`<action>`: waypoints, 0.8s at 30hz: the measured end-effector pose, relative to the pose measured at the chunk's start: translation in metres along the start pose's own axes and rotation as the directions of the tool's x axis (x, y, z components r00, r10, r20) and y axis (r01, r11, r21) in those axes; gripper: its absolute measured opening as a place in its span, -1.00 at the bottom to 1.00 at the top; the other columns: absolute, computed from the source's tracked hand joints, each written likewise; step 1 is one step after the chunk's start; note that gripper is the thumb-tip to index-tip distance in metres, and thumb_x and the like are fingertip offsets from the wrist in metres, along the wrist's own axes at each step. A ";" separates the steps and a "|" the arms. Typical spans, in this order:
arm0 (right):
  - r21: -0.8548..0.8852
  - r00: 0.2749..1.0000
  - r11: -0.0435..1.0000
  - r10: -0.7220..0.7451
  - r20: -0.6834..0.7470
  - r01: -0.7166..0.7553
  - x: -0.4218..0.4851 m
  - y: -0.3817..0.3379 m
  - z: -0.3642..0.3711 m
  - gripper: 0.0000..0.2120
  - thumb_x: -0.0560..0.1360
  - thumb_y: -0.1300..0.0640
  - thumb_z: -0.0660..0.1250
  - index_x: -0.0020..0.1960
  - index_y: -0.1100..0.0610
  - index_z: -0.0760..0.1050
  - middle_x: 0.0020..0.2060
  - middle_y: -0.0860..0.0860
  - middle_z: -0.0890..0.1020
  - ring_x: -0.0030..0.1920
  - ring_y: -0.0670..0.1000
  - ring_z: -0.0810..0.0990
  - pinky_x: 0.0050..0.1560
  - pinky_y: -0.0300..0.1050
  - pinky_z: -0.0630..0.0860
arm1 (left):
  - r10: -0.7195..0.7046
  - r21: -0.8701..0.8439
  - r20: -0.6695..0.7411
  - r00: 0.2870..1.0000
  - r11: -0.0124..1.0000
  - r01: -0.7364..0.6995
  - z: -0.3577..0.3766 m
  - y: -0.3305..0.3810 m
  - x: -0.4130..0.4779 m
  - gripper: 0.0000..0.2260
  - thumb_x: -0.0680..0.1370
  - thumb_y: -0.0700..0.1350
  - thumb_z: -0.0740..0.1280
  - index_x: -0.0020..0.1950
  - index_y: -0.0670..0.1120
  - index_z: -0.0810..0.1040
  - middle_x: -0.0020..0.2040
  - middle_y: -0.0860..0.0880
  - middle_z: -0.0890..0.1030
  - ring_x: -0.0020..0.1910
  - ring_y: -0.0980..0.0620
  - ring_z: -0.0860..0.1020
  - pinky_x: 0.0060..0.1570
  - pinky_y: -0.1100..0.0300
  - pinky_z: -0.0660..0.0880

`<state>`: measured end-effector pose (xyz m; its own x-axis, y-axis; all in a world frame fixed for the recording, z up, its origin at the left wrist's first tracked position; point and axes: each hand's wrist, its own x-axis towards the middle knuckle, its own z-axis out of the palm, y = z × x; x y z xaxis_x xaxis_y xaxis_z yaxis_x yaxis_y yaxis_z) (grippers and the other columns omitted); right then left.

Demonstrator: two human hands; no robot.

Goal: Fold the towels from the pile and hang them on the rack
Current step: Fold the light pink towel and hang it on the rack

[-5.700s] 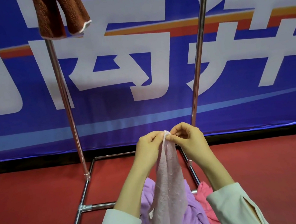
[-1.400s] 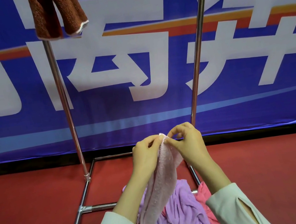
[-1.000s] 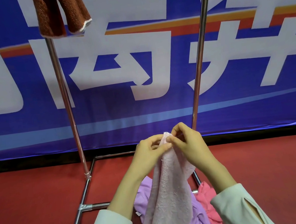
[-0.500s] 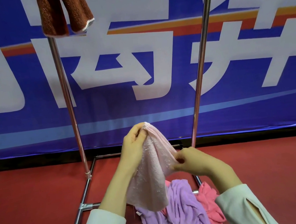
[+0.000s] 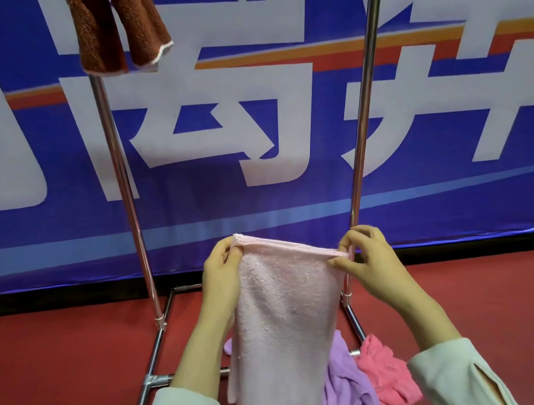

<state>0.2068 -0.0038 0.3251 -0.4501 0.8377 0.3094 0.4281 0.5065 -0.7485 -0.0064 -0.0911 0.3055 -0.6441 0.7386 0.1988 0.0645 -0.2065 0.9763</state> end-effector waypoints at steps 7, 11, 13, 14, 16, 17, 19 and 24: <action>0.342 0.991 0.931 0.110 0.070 -0.127 -0.003 0.001 -0.013 -0.69 0.35 0.18 0.55 -0.30 0.08 0.38 -0.41 0.09 0.47 -0.31 0.05 0.36 -0.24 0.00 0.30 | 0.001 -0.044 -0.017 1.000 0.999 -0.002 0.004 0.001 -0.003 -0.92 0.60 -0.23 0.25 0.06 -0.08 0.46 -0.12 -0.04 0.60 -0.16 0.03 0.50 -0.10 0.17 0.40; 0.492 0.995 0.867 0.102 -0.010 -0.084 -0.005 -0.007 -0.019 -0.80 0.43 0.22 0.48 -0.20 0.09 0.45 -0.31 0.07 0.50 -0.23 0.04 0.41 -0.22 -0.02 0.33 | 0.026 -0.063 -0.063 0.998 0.998 -0.030 0.003 0.001 -0.002 -0.78 0.56 -0.29 0.29 -0.09 0.02 0.37 -0.27 -0.01 0.51 -0.26 0.01 0.37 -0.21 0.15 0.30; 0.506 0.996 0.860 0.084 -0.011 -0.066 -0.006 -0.012 -0.021 -0.90 0.49 0.19 0.41 -0.12 0.06 0.50 -0.24 0.08 0.50 -0.20 0.02 0.43 -0.21 -0.10 0.38 | 0.073 0.017 -0.024 0.997 0.997 -0.072 0.004 0.003 -0.003 -0.64 0.53 -0.38 0.22 -0.32 0.04 0.48 -0.34 0.10 0.53 -0.27 0.04 0.39 -0.22 0.23 0.30; 0.502 0.998 0.863 0.069 0.001 -0.060 -0.006 -0.013 -0.022 -0.93 0.51 0.18 0.39 -0.08 0.02 0.53 -0.20 0.10 0.49 -0.18 0.01 0.44 -0.18 -0.10 0.39 | 0.077 0.047 -0.016 0.997 0.996 -0.076 0.005 0.005 -0.005 -0.59 0.52 -0.41 0.20 -0.36 0.03 0.54 -0.33 0.15 0.58 -0.26 0.10 0.45 -0.20 0.31 0.35; 0.481 0.999 0.875 0.039 0.025 -0.046 -0.006 -0.016 -0.023 -0.89 0.54 0.19 0.34 -0.03 -0.01 0.58 -0.17 0.07 0.50 -0.16 -0.02 0.46 -0.14 -0.11 0.40 | 0.069 0.088 -0.002 0.998 0.994 -0.069 0.008 0.011 -0.009 -0.63 0.54 -0.37 0.21 -0.25 0.01 0.65 -0.16 0.15 0.67 -0.16 0.28 0.55 -0.09 0.44 0.42; 0.476 0.999 0.879 0.021 0.035 -0.035 -0.006 -0.018 -0.023 -0.87 0.55 0.21 0.32 -0.04 0.01 0.60 -0.17 0.00 0.54 -0.16 -0.07 0.48 -0.13 -0.15 0.41 | 0.065 0.117 0.002 0.998 0.991 -0.065 0.009 0.012 -0.010 -0.68 0.55 -0.33 0.22 -0.17 0.01 0.67 -0.07 0.11 0.67 -0.08 0.30 0.56 -0.01 0.42 0.43; 0.482 0.997 0.876 -0.010 0.075 -0.027 -0.008 -0.020 -0.023 -0.84 0.56 0.25 0.29 -0.10 0.07 0.61 -0.19 -0.13 0.61 -0.19 -0.16 0.51 -0.13 -0.22 0.41 | 0.049 0.159 0.000 0.999 0.986 -0.048 0.012 0.013 -0.012 -0.74 0.54 -0.26 0.25 -0.06 0.03 0.68 0.04 0.08 0.65 0.05 0.21 0.56 0.13 0.26 0.45; 0.510 0.966 0.860 -0.116 0.231 -0.018 -0.014 -0.029 -0.024 -0.87 0.54 0.29 0.32 -0.11 0.15 0.62 -0.15 -0.05 0.66 -0.13 -0.11 0.56 -0.07 -0.30 0.47 | 0.113 0.260 -0.110 0.987 0.962 -0.082 0.024 0.017 -0.021 -0.75 0.41 -0.04 0.49 0.07 0.00 0.61 0.09 0.09 0.51 0.08 0.16 0.47 0.16 0.26 0.36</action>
<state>0.2200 -0.0251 0.3565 -0.6657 0.7030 0.2502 -0.0228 0.3160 -0.9485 0.0267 -0.0949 0.3201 -0.7126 0.6352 0.2977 0.3131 -0.0918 0.9453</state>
